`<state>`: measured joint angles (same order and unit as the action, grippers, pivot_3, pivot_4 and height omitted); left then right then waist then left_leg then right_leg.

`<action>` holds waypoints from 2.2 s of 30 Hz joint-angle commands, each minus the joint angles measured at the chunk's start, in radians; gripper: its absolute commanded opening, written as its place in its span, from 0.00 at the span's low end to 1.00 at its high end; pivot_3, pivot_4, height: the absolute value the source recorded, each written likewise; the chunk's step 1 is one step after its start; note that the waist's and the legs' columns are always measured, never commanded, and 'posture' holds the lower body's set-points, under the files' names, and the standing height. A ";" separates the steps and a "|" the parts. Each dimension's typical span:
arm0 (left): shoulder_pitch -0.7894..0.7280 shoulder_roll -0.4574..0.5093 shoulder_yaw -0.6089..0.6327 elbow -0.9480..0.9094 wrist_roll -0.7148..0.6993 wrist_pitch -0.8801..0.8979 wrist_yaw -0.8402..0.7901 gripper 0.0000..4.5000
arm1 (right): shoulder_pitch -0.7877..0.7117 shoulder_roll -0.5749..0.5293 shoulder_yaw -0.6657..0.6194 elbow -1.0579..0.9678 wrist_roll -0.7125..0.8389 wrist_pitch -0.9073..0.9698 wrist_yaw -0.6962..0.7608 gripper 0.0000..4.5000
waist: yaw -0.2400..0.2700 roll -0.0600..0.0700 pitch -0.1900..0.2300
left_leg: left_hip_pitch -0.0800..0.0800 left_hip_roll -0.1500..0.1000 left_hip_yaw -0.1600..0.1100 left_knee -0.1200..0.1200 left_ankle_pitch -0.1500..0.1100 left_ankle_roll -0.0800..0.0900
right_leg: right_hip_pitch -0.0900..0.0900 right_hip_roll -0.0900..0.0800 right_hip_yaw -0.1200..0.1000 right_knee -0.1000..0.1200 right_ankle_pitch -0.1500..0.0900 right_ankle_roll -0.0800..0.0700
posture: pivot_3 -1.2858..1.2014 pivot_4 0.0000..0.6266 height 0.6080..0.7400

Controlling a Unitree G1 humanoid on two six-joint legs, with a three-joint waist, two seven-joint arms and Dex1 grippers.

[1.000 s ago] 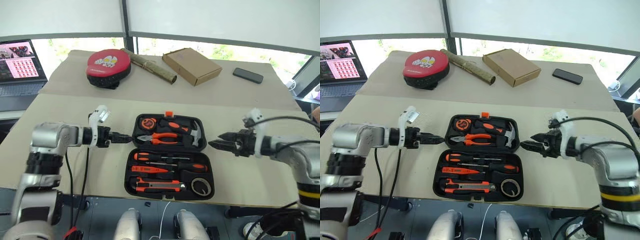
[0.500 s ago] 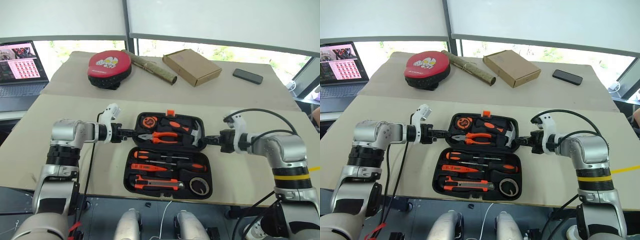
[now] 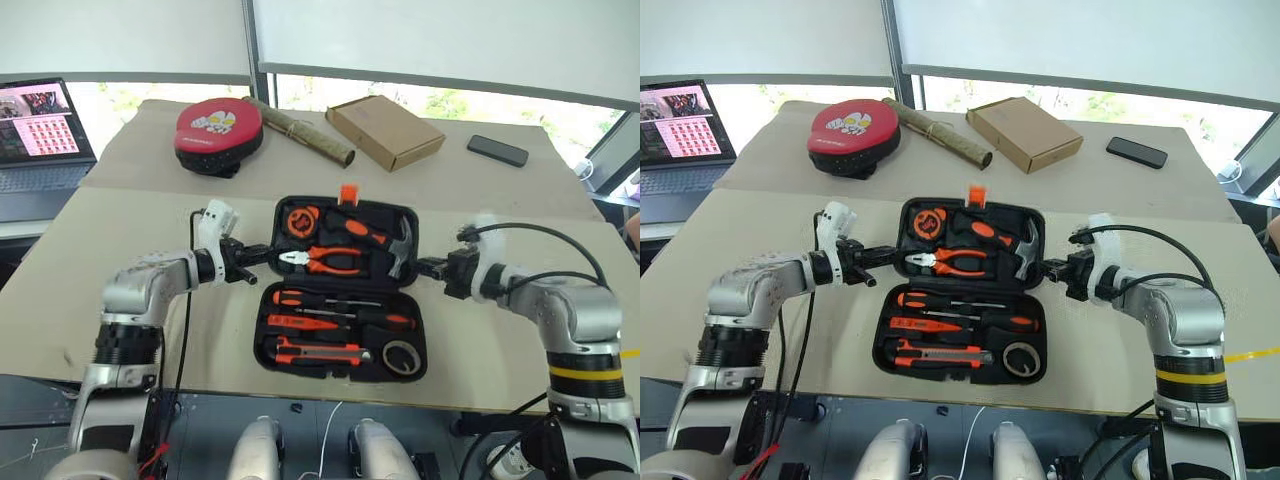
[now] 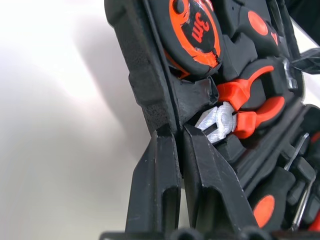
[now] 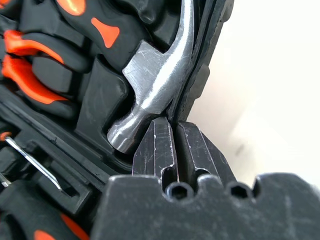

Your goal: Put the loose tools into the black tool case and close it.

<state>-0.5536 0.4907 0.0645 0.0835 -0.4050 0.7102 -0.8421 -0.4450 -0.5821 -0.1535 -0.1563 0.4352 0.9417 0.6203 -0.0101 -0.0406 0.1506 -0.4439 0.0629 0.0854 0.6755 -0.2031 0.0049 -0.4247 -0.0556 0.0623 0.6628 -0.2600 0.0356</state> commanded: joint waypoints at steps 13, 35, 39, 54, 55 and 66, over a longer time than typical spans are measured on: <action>0.223 -0.021 -0.058 -0.017 0.278 -0.747 0.106 0.00 | 0.358 -0.018 0.088 -0.160 -0.265 -0.778 0.049 0.00 | -0.001 0.000 0.000 | 0.003 0.000 0.001 -0.003 0.000 0.000 | 0.002 0.000 0.000 -0.003 0.000 0.000 | 0.52 0.24 1.00; 0.690 0.243 0.214 -0.269 0.114 -0.625 0.065 0.94 | 1.215 -0.339 -0.246 -0.490 -0.039 -1.083 0.357 0.59 | 0.007 -0.002 -0.001 | 0.031 0.004 0.008 -0.016 -0.004 -0.006 | 0.022 -0.004 0.002 -0.009 -0.012 -0.008 | 0.52 0.24 1.00; 0.411 0.290 0.050 0.003 0.198 -0.691 -0.087 0.89 | 1.190 -0.404 -0.148 -0.514 -0.008 -0.987 0.439 0.33 | 0.017 -0.003 -0.001 | 0.037 0.005 0.006 -0.017 -0.006 -0.009 | 0.024 -0.004 0.000 -0.014 -0.014 -0.007 | 0.52 0.24 1.00; -0.176 0.039 -0.267 0.548 0.377 -0.964 -0.318 0.02 | 0.569 -0.311 0.276 -0.533 -0.108 -0.541 0.266 0.00 | 0.015 -0.007 -0.002 | 0.014 0.003 0.006 -0.015 -0.001 -0.001 | 0.013 0.001 -0.001 -0.017 -0.001 -0.002 | 0.52 0.24 1.00; -0.175 0.034 -0.273 0.536 0.371 -0.957 -0.339 0.02 | 0.553 -0.301 0.267 -0.521 -0.103 -0.525 0.258 0.00 | 0.011 -0.007 -0.002 | 0.014 0.003 0.006 -0.014 -0.001 -0.001 | 0.012 0.001 -0.001 -0.016 -0.001 -0.002 | 0.52 0.24 1.00; 0.016 0.180 -0.247 0.127 0.228 -0.664 -0.540 0.02 | 0.494 -0.290 0.133 -0.173 -0.256 -0.693 0.190 0.00 | 0.012 -0.006 -0.002 | 0.015 0.003 0.006 -0.014 -0.001 -0.001 | 0.012 0.000 -0.001 -0.015 -0.001 -0.001 | 0.52 0.24 1.00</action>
<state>-0.5267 0.6477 -0.2151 0.2826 -0.1315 0.0076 -1.3793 0.0555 -0.8743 0.0109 -0.3460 0.1978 0.3045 0.8113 0.0014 -0.0466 0.1482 -0.4297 0.0661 0.0907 0.6617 -0.2042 0.0038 -0.4129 -0.0551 0.0607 0.6486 -0.2607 0.0342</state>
